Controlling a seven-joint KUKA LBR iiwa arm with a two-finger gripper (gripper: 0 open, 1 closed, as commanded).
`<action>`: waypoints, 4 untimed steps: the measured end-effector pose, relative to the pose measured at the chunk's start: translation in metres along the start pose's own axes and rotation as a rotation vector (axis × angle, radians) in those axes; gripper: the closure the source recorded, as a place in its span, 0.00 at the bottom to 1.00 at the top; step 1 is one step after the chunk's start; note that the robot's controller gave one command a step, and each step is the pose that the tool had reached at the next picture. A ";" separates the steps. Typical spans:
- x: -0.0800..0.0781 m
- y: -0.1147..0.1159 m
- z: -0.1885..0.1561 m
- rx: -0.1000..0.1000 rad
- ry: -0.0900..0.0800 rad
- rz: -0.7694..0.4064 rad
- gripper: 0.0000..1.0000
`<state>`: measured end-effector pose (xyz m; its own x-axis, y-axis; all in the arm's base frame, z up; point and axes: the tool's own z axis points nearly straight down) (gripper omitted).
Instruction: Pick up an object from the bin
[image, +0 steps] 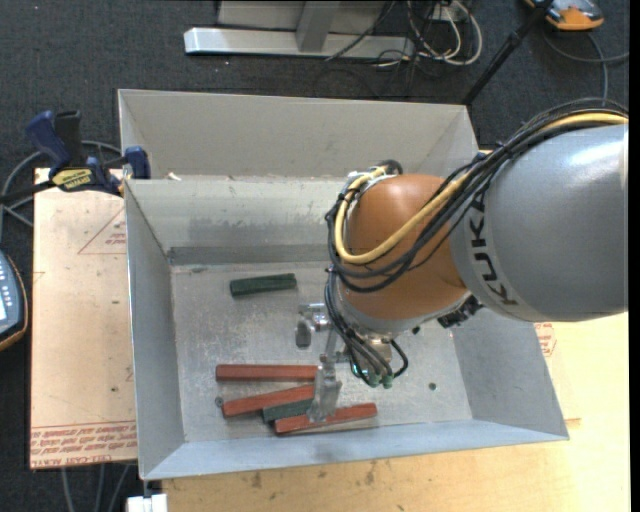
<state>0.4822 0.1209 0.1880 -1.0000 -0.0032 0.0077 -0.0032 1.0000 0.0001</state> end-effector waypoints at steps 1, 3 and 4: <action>-0.015 0.005 0.120 -0.002 -0.003 0.164 0.00; -0.036 -0.030 -0.007 -0.002 -0.017 0.108 1.00; -0.038 -0.006 -0.110 -0.004 -0.018 0.095 1.00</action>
Offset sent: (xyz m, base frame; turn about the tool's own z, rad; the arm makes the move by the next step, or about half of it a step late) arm 0.0151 0.0041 -0.1180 0.1660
